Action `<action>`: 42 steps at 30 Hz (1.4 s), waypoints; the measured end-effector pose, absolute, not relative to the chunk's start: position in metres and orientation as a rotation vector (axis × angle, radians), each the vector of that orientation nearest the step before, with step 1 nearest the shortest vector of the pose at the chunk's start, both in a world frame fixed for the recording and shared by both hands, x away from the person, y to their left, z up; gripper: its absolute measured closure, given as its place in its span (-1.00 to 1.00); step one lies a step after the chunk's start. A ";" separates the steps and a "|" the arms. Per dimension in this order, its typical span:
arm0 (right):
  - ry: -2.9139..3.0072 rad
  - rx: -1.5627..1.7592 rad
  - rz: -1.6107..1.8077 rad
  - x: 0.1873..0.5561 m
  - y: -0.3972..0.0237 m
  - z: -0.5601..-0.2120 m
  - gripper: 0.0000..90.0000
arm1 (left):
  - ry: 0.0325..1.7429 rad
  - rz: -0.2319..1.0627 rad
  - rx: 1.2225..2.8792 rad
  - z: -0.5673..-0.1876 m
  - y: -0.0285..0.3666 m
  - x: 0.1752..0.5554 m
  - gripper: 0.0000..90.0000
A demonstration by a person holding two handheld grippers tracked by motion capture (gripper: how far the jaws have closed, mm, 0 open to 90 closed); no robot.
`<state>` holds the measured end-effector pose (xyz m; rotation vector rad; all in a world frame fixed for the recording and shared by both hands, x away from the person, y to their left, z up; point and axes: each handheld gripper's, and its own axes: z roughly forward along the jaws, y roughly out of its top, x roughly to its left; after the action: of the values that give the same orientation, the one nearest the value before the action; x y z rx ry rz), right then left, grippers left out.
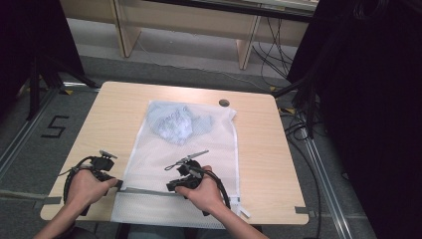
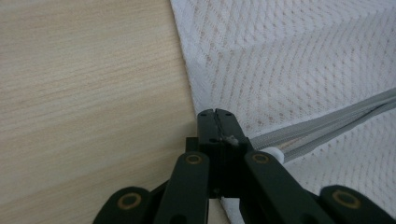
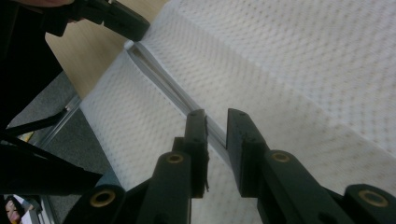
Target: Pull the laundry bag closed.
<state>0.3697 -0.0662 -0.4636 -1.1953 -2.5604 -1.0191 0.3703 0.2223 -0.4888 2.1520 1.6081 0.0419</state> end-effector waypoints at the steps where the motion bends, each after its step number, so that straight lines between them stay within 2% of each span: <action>1: -2.543 -1.226 -0.990 0.369 -0.064 -0.463 0.75 | 1.609 0.040 2.151 -0.489 0.222 0.370 0.99; 5: -2.538 -1.172 -1.026 0.370 -0.050 -0.468 0.75 | 1.591 0.012 2.192 -0.488 0.225 0.371 0.99; 13: -2.514 -1.133 -1.014 0.369 -0.026 -0.476 0.75 | 1.601 -0.015 2.186 -0.488 0.225 0.370 0.99; 14: -2.516 -1.125 -1.013 0.370 -0.023 -0.476 0.75 | 1.628 -0.006 2.141 -0.489 0.222 0.369 0.99; 18: -2.502 -1.120 -1.008 0.372 -0.009 -0.477 0.74 | 1.603 -0.033 2.179 -0.489 0.225 0.370 0.99; 42: -2.461 -1.066 -0.963 0.385 0.046 -0.489 0.70 | 1.606 -0.035 2.179 -0.489 0.226 0.370 0.99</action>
<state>0.3846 0.0461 -0.4895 -1.0662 -2.4612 -0.9632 0.3698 0.2259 -0.4888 2.1789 1.6063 -0.0346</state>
